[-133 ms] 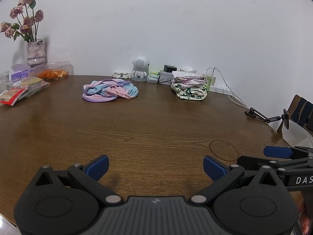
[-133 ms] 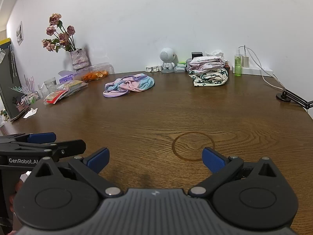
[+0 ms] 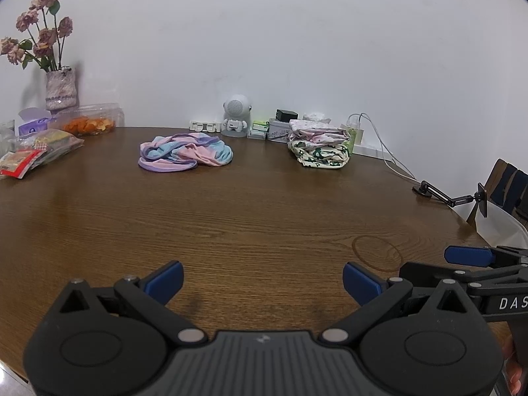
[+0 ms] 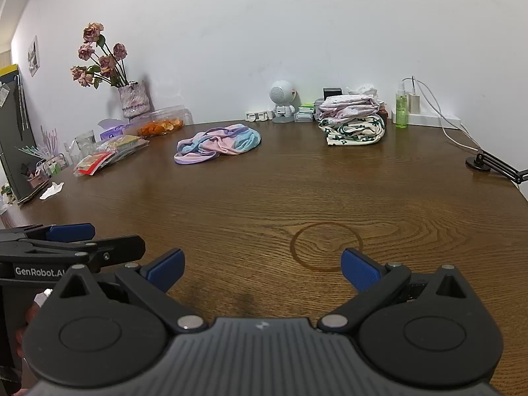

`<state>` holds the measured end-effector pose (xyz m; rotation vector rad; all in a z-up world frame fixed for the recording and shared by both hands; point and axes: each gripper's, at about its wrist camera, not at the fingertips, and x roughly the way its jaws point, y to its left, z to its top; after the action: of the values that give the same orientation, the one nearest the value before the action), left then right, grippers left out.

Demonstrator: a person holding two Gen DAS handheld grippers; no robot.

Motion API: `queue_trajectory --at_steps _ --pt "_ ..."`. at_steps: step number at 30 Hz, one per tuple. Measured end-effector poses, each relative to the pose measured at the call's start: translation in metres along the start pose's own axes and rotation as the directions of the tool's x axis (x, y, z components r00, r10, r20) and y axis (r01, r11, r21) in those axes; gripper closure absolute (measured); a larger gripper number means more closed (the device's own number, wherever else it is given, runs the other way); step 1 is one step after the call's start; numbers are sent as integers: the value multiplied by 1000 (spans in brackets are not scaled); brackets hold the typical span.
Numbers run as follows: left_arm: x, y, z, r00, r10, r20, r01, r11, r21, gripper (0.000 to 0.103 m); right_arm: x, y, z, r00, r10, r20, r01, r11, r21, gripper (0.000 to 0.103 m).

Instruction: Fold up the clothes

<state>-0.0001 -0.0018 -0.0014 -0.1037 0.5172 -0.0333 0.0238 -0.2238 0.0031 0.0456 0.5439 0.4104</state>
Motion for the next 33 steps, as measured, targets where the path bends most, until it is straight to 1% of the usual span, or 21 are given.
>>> queue_trajectory --at_steps 25,33 --pt "-4 2 2 1000 -8 9 8 1000 1 0 -2 3 0 1000 1 -1 -1 1000 0 0" --pt "-8 3 1 999 -43 22 43 999 6 0 -1 3 0 1000 2 -7 -2 1000 1 0"
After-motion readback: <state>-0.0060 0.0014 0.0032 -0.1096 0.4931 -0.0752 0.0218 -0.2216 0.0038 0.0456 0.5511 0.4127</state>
